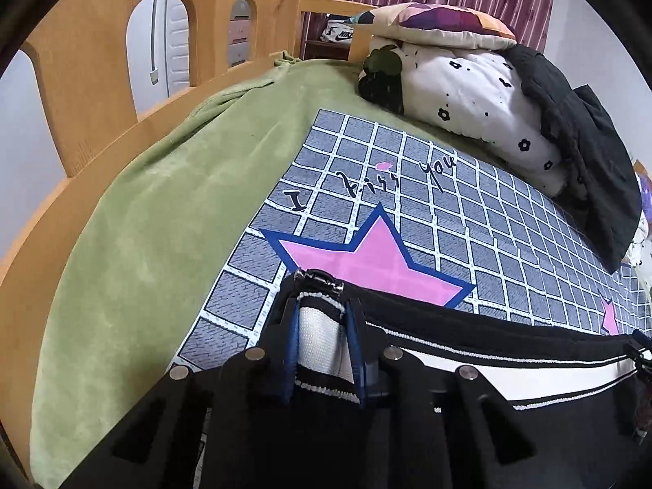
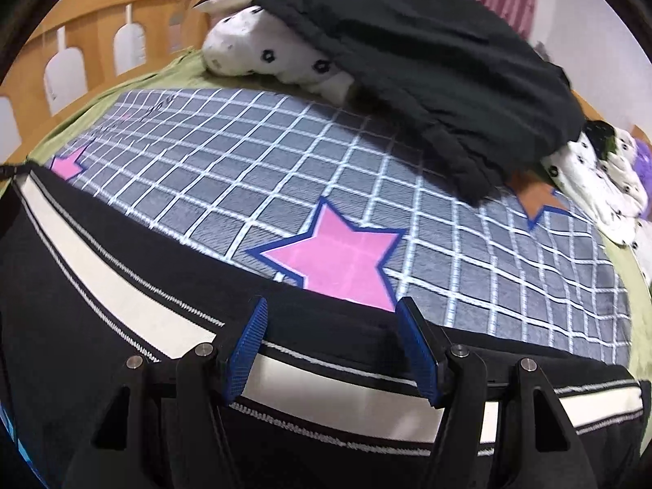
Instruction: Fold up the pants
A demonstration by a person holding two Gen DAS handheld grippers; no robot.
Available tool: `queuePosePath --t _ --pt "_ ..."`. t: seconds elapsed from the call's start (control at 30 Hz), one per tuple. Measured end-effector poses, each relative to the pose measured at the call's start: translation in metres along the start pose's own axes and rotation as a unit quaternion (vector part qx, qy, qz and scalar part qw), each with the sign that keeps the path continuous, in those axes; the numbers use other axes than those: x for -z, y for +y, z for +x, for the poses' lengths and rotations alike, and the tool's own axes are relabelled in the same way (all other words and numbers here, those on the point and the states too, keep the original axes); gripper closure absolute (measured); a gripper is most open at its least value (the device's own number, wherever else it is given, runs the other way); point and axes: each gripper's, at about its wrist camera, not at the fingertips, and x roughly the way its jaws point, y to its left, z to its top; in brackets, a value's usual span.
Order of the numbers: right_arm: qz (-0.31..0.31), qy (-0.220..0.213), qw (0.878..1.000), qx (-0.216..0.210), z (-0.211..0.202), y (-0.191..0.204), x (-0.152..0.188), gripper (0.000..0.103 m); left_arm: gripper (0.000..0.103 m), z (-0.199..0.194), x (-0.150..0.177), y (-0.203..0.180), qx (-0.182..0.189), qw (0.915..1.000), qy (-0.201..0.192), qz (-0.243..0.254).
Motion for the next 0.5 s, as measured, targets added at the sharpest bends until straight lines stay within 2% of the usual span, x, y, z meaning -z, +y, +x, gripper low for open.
queuePosePath --t 0.17,0.2,0.27,0.3,0.4,0.5 --pt "-0.029 0.033 0.999 -0.014 0.025 0.008 0.004 0.042 0.082 0.002 0.002 0.001 -0.003 1.0000 0.004 -0.005" --pt "-0.034 0.035 0.999 -0.017 0.028 0.009 0.005 0.046 0.082 0.001 0.002 0.001 -0.001 1.0000 0.003 -0.005" --pt "-0.046 0.039 0.997 -0.042 0.028 0.013 0.006 0.068 0.082 -0.001 0.003 0.002 0.002 1.0000 -0.001 -0.007" --pt "-0.057 0.039 0.996 -0.049 0.026 0.017 0.005 0.089 0.082 -0.002 0.003 0.002 0.004 0.9999 -0.003 -0.009" --pt "-0.097 0.031 0.995 -0.019 0.023 0.033 0.007 0.098 0.083 -0.008 0.004 0.003 0.010 0.9998 -0.016 -0.010" --pt "-0.077 0.018 0.997 -0.026 0.015 0.027 0.005 0.100 0.083 -0.019 0.002 0.005 0.025 0.9989 -0.035 -0.019"
